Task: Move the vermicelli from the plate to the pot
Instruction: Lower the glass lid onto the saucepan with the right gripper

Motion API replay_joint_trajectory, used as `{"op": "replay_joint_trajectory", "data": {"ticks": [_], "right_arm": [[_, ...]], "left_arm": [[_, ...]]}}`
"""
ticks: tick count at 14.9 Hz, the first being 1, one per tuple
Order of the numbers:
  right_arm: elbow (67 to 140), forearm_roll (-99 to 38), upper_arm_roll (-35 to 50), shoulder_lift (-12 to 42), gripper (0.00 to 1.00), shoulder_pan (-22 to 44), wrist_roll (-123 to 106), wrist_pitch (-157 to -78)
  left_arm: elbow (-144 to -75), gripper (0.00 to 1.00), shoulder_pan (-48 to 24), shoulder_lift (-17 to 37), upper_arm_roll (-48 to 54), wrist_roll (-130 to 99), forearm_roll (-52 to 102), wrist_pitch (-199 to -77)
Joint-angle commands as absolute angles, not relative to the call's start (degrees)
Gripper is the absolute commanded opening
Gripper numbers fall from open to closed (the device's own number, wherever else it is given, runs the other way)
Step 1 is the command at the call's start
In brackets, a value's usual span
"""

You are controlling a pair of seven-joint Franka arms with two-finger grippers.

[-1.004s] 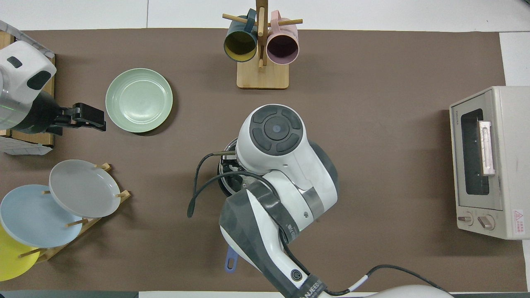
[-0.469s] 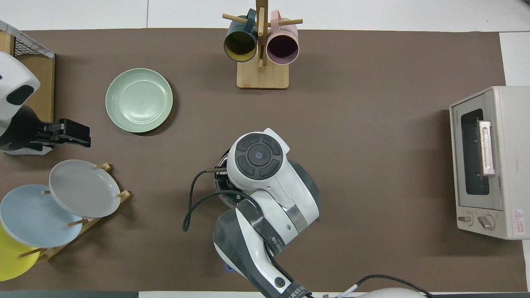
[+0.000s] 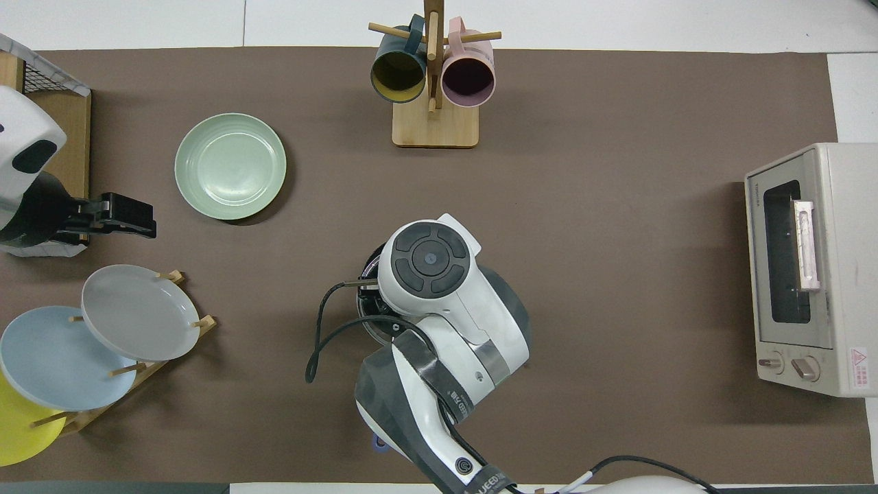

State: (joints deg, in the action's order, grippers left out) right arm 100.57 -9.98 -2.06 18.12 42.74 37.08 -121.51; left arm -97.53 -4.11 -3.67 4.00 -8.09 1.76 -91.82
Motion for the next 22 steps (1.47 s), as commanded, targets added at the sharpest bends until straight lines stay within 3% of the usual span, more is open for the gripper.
{"op": "replay_joint_trajectory", "data": {"ticks": [1,22], "right_arm": [[101.60,-11.07,-2.02,18.02,0.59,42.80,37.44,-123.39],[101.69,-7.48,-2.11,18.28,0.60,42.10,34.10,-124.10]], "left_arm": [[-97.91,1.00,-4.74,-4.39,4.04,-7.82,2.46,-92.20],[-98.00,1.00,-2.82,-4.66,3.51,-3.78,2.02,-90.88]]}}
